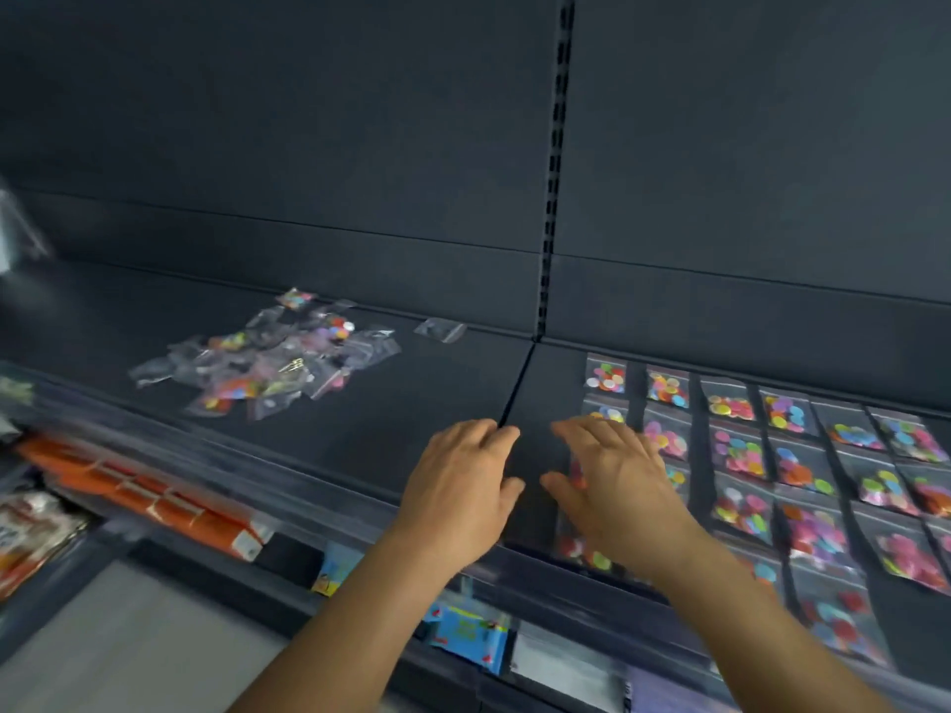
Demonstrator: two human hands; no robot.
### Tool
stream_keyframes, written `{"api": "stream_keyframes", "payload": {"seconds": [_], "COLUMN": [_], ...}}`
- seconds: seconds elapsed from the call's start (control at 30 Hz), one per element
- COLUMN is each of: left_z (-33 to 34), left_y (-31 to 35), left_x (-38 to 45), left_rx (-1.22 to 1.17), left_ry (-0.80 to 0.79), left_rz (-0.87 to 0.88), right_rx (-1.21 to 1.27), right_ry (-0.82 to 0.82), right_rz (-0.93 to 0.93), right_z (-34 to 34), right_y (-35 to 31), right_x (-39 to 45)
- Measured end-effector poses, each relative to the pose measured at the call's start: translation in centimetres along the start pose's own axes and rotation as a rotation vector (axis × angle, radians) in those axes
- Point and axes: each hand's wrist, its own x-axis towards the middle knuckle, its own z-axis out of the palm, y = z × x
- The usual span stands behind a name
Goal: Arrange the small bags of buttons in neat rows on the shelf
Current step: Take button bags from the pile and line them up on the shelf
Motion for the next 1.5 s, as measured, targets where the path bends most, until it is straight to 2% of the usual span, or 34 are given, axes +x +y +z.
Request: {"api": "stream_keyframes", "payload": {"seconds": [0.37, 0.6, 0.8, 0.97, 1.13, 1.3, 1.37, 1.5], "left_z": [-4.1, -4.0, -3.2, -2.6, -3.4, -3.5, -3.8, -4.4], "left_y": [-19.3, -27.2, -31.2, -32.7, -33.9, -36.5, -37.4, -39.0], "left_x": [-1.5, 0.1, 2.2, 3.7, 4.4, 4.9, 5.1, 5.0], "left_rx": [-0.021, -0.054, -0.012, -0.023, -0.068, -0.021, -0.028, -0.055], "left_ry": [0.005, 0.020, 0.008, -0.023, 0.018, -0.052, -0.028, -0.039], "left_rz": [-0.077, -0.161, -0.217, -0.142, -0.145, -0.203, -0.214, -0.202], "right_rx": [0.091, 0.095, 0.091, 0.073, 0.009, -0.165, -0.119, 0.020], "right_ry": [-0.007, -0.054, -0.152, -0.194, -0.144, -0.158, -0.125, -0.128], "right_rz": [-0.046, -0.086, -0.167, -0.208, -0.103, 0.019, -0.013, -0.191], "right_z": [5.9, 8.2, 10.5, 11.8, 11.8, 11.1, 11.1, 11.6], "right_y": [-16.4, -21.3, -22.9, -23.3, -22.5, -22.8, -23.4, -25.7], "right_x": [10.5, 16.6, 21.6, 24.6, 26.0, 26.4, 26.3, 25.7]}}
